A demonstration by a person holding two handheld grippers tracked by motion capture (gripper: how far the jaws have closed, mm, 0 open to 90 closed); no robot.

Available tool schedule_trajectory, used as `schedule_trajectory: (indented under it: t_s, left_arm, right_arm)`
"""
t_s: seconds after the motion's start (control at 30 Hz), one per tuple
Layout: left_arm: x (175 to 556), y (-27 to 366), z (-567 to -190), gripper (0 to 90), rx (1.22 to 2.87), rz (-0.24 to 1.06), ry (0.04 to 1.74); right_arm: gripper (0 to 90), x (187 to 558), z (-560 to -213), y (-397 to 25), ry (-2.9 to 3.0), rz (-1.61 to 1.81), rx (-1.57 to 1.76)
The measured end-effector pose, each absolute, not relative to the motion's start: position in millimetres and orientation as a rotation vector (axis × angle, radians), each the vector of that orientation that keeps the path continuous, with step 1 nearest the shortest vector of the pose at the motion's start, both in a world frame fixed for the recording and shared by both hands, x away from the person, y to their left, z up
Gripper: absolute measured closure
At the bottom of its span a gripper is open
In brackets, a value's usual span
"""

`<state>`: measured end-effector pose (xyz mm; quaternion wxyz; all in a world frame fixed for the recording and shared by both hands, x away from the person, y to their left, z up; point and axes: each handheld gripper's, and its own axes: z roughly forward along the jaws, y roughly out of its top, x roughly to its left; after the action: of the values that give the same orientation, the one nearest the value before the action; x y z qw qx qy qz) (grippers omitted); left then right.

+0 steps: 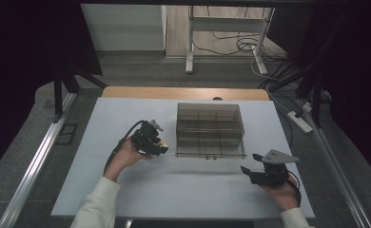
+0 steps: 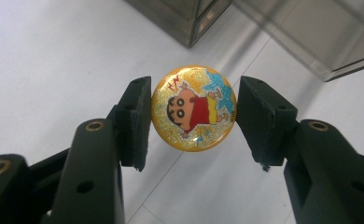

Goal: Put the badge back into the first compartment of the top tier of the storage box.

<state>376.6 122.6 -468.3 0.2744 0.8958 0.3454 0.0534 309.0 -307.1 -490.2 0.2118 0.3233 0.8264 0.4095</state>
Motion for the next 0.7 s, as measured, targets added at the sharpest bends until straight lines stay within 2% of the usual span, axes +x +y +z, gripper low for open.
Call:
schedule_trajectory:
  t_s: [0.7]
  left_arm:
    - [366.5, 128.9, -445.8, 46.9, 2.306, 0.151, 0.857]
  right_arm:
    - [27.7, 309.4, -490.3, -307.1, 2.294, 1.136, 0.904]
